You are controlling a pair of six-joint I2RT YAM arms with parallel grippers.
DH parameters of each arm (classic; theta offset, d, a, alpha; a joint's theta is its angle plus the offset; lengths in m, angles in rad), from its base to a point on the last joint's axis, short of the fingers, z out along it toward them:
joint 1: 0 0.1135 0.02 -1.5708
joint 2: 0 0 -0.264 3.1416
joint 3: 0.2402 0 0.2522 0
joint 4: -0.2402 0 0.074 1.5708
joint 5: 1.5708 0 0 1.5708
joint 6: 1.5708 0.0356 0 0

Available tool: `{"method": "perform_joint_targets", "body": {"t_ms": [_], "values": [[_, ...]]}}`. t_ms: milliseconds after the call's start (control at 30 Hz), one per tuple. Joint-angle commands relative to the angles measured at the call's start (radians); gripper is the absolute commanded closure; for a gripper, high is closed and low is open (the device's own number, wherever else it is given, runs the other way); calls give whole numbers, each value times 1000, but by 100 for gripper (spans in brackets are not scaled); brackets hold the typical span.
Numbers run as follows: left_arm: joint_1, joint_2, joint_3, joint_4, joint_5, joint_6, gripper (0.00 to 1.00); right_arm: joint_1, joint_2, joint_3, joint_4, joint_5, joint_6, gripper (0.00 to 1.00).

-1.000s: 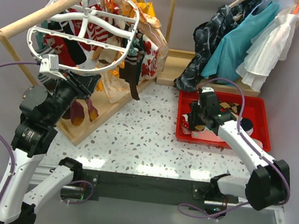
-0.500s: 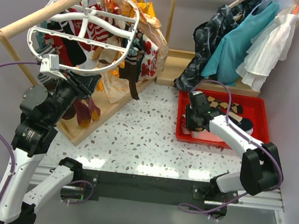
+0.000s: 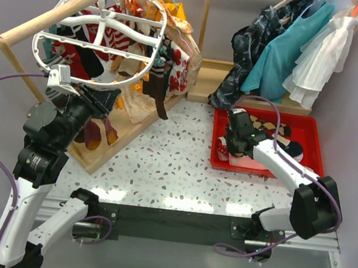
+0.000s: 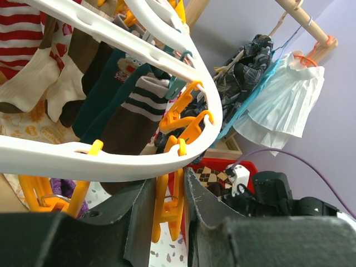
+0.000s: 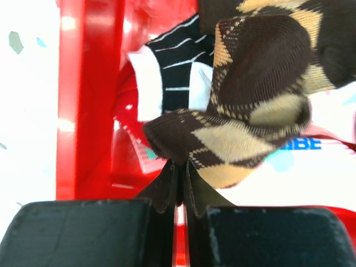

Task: Clip the socks to the hanger
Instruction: Pick up the sock from the bin, then clamp the sock onto the hanger.

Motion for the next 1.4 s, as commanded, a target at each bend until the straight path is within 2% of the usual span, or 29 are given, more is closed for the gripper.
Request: {"method": "perform_joint_targets", "body": {"t_ms": [0,133,400,500,800,1000,1367], "values": [[4,6,44,4,13,17,100,3,-104,90,-45,-28,-9,100],[4,9,49,4,20,14,100,3,-172,154,-49,-127,-18,100],[4,20,44,12,36,8,100,18,-215,252,42,-454,52,100],[4,21,43,13,43,5,100,66,-203,298,82,-499,92,100],[4,29,43,22,60,-6,100,300,-112,468,207,-513,204,100],[4,29,40,28,60,-9,100,435,10,602,253,-487,247,100],[4,18,21,36,65,-11,100,564,182,746,322,-467,286,100]]}}
